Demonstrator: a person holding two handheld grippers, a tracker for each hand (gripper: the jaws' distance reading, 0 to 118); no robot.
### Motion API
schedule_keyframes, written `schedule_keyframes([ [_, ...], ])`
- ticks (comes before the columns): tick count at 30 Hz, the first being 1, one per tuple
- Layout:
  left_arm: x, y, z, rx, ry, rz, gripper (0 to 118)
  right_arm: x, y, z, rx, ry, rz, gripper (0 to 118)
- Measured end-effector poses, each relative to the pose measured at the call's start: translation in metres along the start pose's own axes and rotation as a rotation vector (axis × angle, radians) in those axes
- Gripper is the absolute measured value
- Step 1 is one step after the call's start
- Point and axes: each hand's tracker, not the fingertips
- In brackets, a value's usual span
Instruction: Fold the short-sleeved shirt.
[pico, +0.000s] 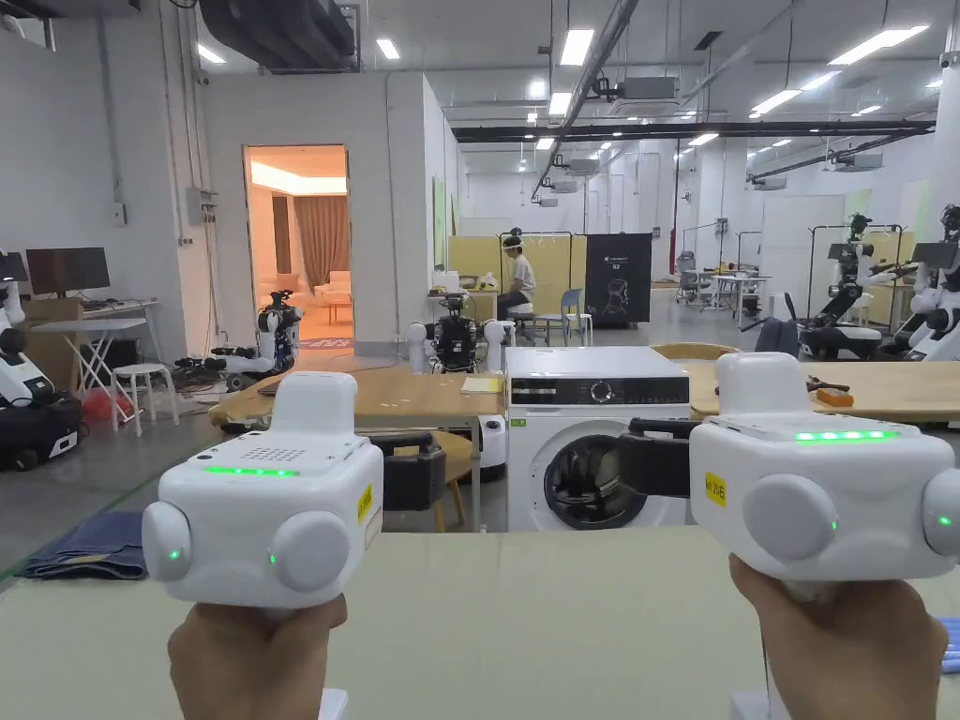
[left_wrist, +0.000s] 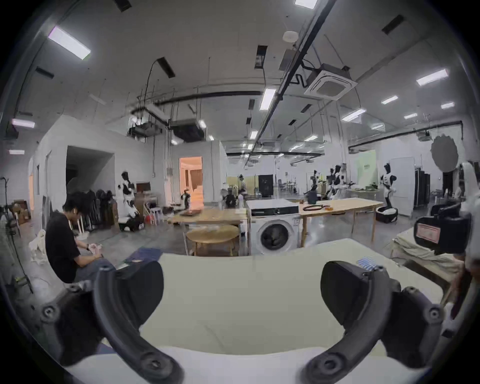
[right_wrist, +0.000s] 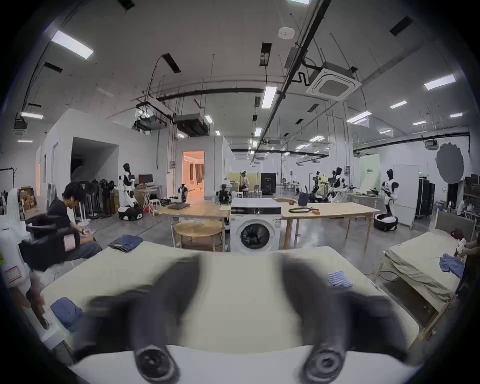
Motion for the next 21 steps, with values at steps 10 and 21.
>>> schedule_keyframes([
  [10, -0.003, -0.014, -0.005, 0.063, -0.155, 0.089, 118, 0.007, -0.004, -0.013, 0.099, -0.038, -0.044, 118],
  [21, 0.002, -0.019, -0.034, 0.053, -0.012, 0.055, 118, 0.009, -0.002, -0.008, 0.079, -0.006, -0.063, 118],
])
